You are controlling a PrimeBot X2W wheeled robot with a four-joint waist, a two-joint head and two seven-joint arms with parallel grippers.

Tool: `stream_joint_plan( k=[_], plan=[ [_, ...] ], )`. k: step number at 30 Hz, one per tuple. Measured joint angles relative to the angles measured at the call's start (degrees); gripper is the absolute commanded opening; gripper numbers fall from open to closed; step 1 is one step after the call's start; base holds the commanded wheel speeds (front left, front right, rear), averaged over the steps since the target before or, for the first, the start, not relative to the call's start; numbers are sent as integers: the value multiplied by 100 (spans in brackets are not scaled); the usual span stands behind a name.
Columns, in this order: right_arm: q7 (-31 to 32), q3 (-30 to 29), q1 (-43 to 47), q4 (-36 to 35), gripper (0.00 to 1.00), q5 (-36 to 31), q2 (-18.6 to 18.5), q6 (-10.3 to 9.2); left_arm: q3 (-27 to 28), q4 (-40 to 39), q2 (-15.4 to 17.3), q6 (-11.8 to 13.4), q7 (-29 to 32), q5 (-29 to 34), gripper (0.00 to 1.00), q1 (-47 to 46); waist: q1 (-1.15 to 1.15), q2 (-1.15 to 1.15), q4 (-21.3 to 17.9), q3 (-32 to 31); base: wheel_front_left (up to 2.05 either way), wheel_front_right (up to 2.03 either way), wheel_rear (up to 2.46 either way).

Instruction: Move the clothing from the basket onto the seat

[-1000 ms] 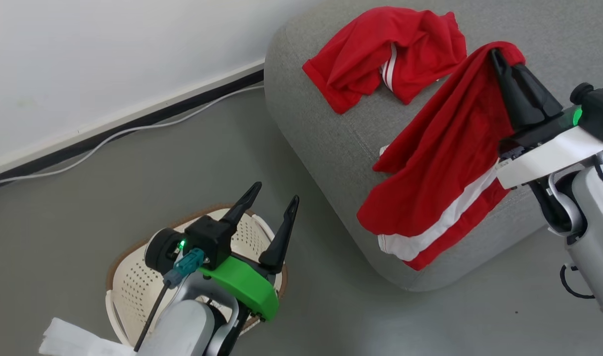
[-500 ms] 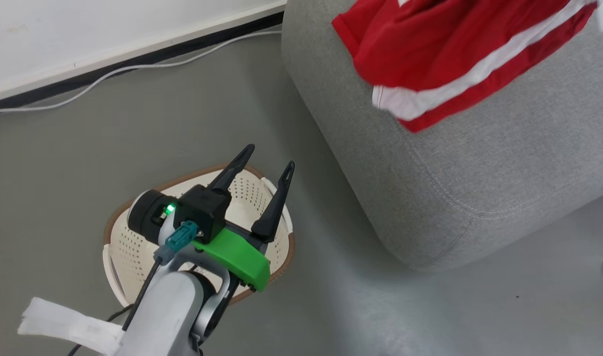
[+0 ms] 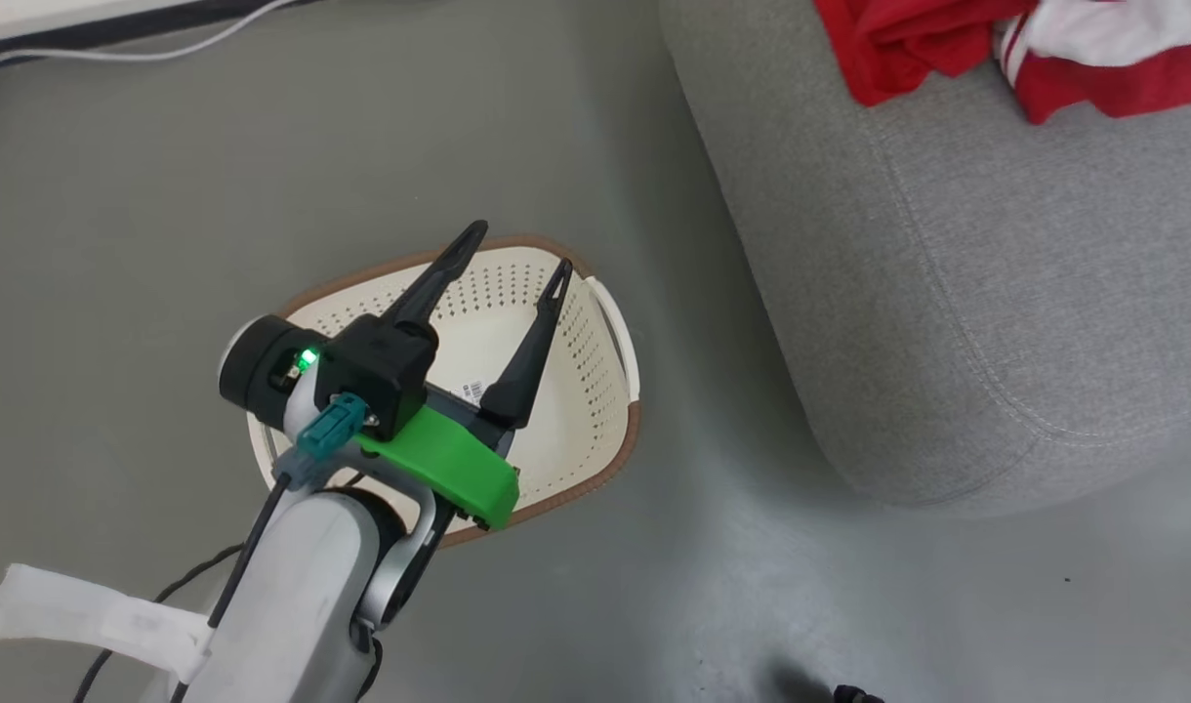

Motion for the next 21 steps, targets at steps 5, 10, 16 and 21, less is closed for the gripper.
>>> stream_joint_plan(
  k=[5, 10, 16, 21],
  plan=[
    [-1, -212, -312, 292, 0, 30, -181, -129, 31, -93, 70, 0, 51, 32, 100, -116, 0, 0, 178, 284, 0, 0, 0],
    [-20, -249, -402, 632, 0, -47, -325, -129, 21, -127, 146, -1, 110, 120, 100, -116, 0, 0, 280, 470, 0, 0, 0],
    [-70, -130, -91, 1172, 0, 74, 111, -126, 0, -259, 242, -1, 337, 191, 100, -116, 0, 0, 314, 716, 0, 0, 0],
    [-208, 123, 605, 1706, 0, 124, 694, -120, -49, -343, 281, -1, 454, 234, 100, -116, 0, 0, 268, 933, 0, 0, 0]
  ],
)
